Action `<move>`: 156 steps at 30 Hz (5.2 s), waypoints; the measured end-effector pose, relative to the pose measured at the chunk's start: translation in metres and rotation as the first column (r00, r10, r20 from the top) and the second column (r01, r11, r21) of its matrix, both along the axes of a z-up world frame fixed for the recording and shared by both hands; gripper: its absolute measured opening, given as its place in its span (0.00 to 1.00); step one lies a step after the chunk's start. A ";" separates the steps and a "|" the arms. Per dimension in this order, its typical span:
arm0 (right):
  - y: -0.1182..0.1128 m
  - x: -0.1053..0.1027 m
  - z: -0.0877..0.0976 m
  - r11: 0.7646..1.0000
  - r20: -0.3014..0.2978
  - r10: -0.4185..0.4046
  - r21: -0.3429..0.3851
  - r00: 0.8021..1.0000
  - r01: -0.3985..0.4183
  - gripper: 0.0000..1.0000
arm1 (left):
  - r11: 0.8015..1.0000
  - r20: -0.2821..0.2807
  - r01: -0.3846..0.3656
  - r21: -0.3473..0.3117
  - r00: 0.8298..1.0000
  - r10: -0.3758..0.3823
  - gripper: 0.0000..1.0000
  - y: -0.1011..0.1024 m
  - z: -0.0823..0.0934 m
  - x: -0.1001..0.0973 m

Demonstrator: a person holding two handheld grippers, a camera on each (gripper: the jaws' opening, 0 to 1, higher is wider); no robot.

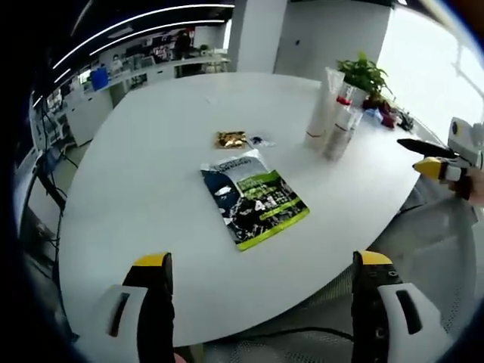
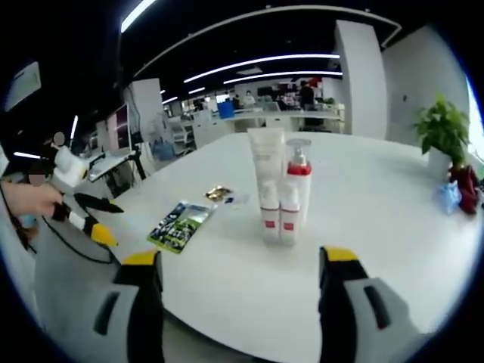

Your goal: Arrange the skincare products in the storage area until every visible bottle or jar stands upright without overlapping.

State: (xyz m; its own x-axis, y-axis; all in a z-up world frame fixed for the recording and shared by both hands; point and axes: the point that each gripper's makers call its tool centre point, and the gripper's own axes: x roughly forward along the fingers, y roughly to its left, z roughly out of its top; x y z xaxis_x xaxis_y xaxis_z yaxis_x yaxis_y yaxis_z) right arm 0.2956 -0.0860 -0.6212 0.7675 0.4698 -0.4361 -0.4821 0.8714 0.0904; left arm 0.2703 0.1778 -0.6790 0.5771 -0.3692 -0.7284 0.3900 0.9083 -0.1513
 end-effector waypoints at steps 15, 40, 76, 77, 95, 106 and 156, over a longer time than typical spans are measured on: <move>0.000 -0.002 -0.001 1.000 0.002 0.001 0.006 1.000 -0.001 0.85 | 1.000 -0.061 -0.024 0.001 0.998 0.024 0.97 -0.048 -0.020 0.037; -0.004 0.002 0.000 0.998 -0.017 -0.038 0.055 0.999 0.039 0.84 | 0.958 -0.127 -0.223 0.180 0.960 0.248 0.97 -0.048 -0.073 0.111; -0.008 0.005 0.001 0.995 -0.020 -0.077 0.055 0.997 0.078 0.82 | 0.979 -0.002 -0.158 0.125 0.987 0.160 0.24 -0.052 -0.054 0.112; -0.008 0.005 0.001 0.995 -0.019 -0.078 0.055 0.997 0.079 0.82 | 0.981 -0.004 -0.157 0.116 0.987 0.158 0.21 -0.053 -0.054 0.112; 0.000 0.001 0.002 0.997 -0.023 -0.044 0.060 0.999 0.045 0.73 | 0.999 0.132 -0.033 0.041 0.991 0.027 0.17 -0.067 -0.011 0.095; 0.007 -0.003 0.001 0.999 -0.020 -0.007 0.054 1.000 0.008 0.67 | 0.999 0.248 0.044 0.023 0.968 -0.049 0.17 -0.078 0.028 0.078; 0.103 0.005 0.074 0.685 -0.113 0.078 0.728 0.991 0.030 0.05 | 0.952 0.399 0.304 -0.048 0.879 -0.260 0.22 -0.118 0.097 0.003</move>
State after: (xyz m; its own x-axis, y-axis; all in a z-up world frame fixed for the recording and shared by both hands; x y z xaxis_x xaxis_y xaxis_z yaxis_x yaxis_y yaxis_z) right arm 0.3009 0.0171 -0.5468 0.7157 0.6973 -0.0398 -0.4396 0.4941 0.7501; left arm 0.2736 0.0595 -0.5824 0.6630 -0.6206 -0.4187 0.6742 0.7381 -0.0265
